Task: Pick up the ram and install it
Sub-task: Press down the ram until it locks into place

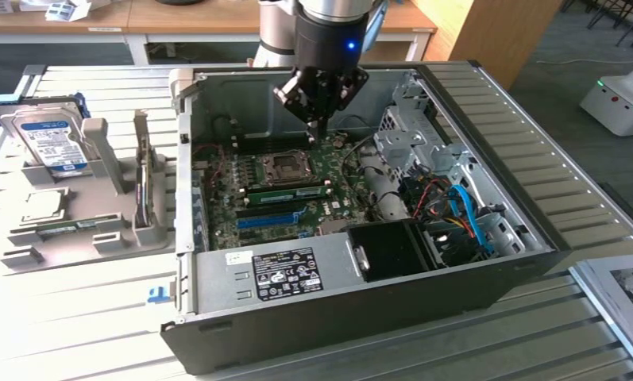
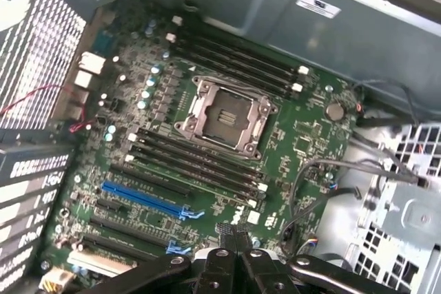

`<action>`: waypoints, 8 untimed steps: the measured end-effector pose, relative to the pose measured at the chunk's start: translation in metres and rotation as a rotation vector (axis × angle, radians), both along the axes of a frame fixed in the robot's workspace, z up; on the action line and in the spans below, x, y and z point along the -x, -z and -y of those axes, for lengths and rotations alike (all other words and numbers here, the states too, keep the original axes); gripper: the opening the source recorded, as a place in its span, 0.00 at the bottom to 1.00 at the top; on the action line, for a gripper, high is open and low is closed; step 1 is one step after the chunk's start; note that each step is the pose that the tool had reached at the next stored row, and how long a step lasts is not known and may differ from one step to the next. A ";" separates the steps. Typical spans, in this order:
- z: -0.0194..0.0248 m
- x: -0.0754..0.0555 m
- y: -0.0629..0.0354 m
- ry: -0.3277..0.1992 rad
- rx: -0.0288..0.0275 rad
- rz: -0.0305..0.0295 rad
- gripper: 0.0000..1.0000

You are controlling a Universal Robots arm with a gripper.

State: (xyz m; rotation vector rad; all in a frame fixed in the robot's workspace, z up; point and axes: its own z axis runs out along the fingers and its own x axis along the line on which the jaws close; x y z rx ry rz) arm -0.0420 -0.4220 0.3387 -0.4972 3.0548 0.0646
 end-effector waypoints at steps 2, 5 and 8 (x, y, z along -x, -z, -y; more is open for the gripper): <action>0.0000 0.000 0.0002 0.025 -0.0001 0.0001 0.10; 0.0000 0.000 0.0003 0.065 0.0000 0.0000 0.10; 0.0000 0.000 0.0004 0.104 0.0000 0.0000 0.10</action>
